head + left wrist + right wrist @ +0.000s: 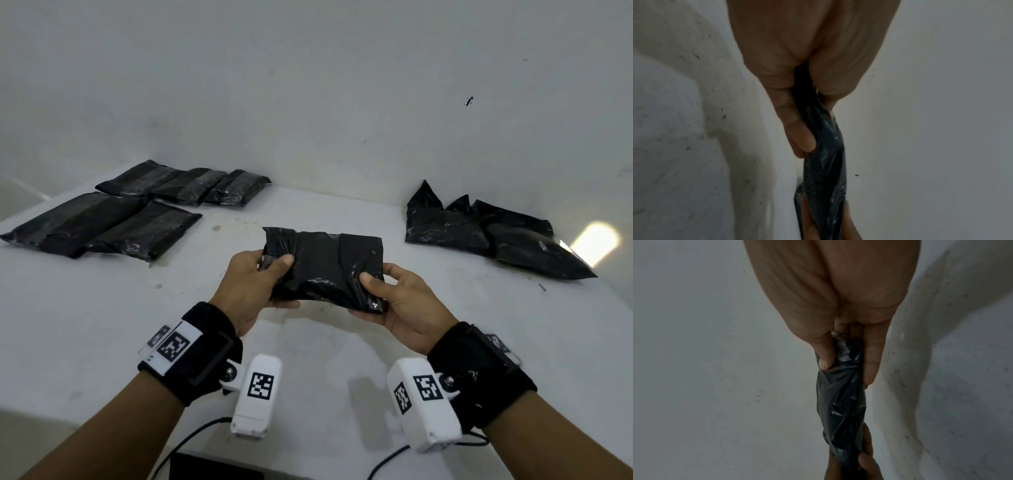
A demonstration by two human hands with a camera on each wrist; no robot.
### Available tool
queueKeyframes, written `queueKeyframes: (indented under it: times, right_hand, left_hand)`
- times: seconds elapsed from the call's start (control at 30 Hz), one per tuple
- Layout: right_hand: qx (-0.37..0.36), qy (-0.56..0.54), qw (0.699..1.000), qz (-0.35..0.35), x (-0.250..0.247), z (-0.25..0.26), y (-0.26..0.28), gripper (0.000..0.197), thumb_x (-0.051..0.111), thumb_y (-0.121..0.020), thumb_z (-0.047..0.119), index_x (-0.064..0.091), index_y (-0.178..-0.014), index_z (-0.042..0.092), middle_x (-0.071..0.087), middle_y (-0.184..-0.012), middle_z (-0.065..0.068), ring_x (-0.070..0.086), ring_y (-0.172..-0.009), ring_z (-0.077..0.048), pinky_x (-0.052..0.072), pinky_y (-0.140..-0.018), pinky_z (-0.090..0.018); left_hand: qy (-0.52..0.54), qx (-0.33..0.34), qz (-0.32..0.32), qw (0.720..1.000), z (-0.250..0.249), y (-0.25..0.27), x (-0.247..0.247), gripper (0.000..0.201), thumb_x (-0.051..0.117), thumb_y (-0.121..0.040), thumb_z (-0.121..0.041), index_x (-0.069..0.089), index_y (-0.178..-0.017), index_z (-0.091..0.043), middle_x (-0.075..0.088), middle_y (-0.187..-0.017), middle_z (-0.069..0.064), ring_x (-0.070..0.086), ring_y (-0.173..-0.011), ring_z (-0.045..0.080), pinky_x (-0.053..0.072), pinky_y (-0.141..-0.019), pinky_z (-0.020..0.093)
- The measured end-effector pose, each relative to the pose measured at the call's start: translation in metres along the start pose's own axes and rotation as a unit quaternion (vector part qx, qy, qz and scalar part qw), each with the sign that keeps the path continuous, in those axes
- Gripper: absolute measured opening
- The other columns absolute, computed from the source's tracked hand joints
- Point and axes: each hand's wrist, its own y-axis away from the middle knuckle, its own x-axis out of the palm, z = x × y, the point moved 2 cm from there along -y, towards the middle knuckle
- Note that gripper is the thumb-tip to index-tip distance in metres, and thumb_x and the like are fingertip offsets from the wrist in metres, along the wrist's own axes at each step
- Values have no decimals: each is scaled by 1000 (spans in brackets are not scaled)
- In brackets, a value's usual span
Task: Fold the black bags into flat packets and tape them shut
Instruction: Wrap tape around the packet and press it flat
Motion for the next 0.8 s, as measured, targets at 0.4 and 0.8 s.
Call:
queueKeyframes:
  times: [0.4,0.8]
  right_hand:
    - [-10,-14,1000,-16,2,2,-4,29,60,-96,16,59,-120,0,71,-110,-19,73,-86,-23,60,-65,-33]
    - [-11,9,998,62,13,5,-12,34,54,-90,-12,57,-121,0,71,-109,-22,72,-92,-33,62,-75,-42]
  left_hand:
    - [96,-5,65,993,-2,5,1,27,51,-100,-19,63,-103,5,74,-104,16,72,-95,26,60,-72,32]
    - [87,37,-20,995,6,-2,-19,14,54,-96,2,67,-99,4,74,-94,20,72,-85,29,60,-68,35]
